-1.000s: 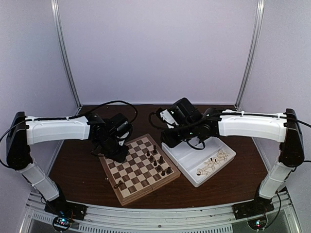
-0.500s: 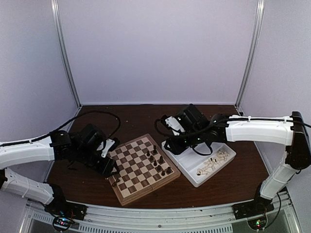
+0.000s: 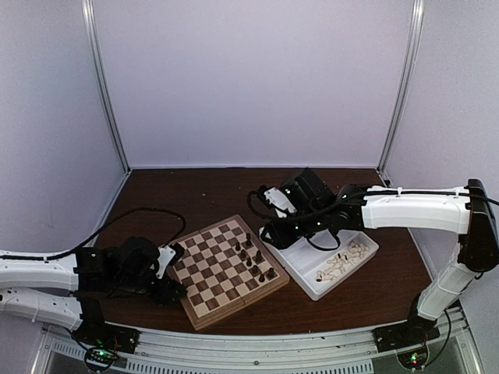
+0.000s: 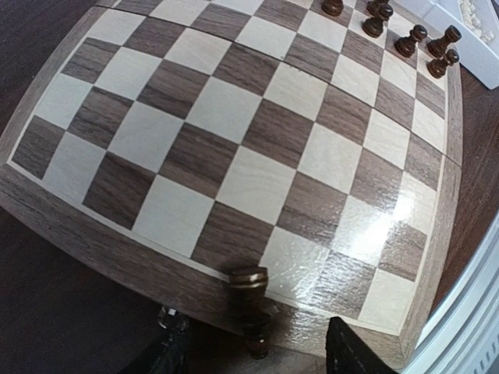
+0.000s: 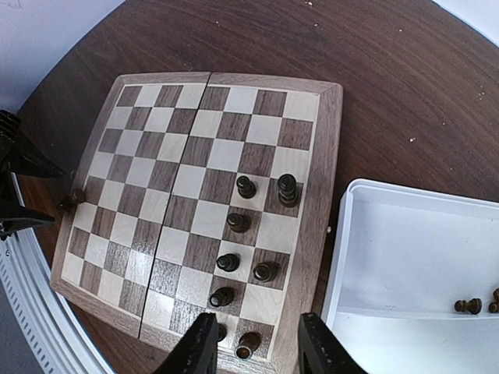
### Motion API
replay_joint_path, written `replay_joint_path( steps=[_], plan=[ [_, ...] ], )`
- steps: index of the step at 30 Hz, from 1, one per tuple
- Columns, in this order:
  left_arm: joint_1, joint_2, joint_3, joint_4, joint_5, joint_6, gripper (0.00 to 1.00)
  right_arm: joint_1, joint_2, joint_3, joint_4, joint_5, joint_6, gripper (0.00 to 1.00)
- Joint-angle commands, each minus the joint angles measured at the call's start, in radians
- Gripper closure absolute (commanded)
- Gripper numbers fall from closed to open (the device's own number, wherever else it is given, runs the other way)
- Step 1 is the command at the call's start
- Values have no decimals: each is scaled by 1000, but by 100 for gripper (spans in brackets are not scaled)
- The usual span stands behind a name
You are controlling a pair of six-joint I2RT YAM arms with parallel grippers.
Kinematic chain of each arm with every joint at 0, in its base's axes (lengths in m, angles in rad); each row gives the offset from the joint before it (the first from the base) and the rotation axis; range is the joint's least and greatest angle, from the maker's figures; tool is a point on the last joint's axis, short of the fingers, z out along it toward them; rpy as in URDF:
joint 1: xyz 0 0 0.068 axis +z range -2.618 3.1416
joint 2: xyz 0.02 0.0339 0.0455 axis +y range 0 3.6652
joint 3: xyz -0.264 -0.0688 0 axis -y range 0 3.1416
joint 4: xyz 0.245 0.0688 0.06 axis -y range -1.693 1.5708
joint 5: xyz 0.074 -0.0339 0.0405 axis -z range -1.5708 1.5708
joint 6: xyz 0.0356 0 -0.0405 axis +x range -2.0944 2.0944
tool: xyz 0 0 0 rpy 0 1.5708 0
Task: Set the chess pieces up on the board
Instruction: Pick up the chess piece from the chessboard.
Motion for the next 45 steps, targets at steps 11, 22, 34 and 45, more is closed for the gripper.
replay_joint_path(
  steps=[11, 22, 34, 45],
  plan=[
    [-2, -8, -58, 81, -27, -50, 52, 8, -5, 20, 18, -16, 16, 61],
    [-2, 66, -49, 124, 45, -10, 69, 9, 14, 28, 12, -30, 32, 61],
    [-2, 68, -27, 89, 54, -8, 89, 15, -3, 17, 20, -47, 35, 61],
    [-1, -7, 115, -104, 70, -35, 96, 81, -2, 15, 84, -117, 13, 61]
  ],
)
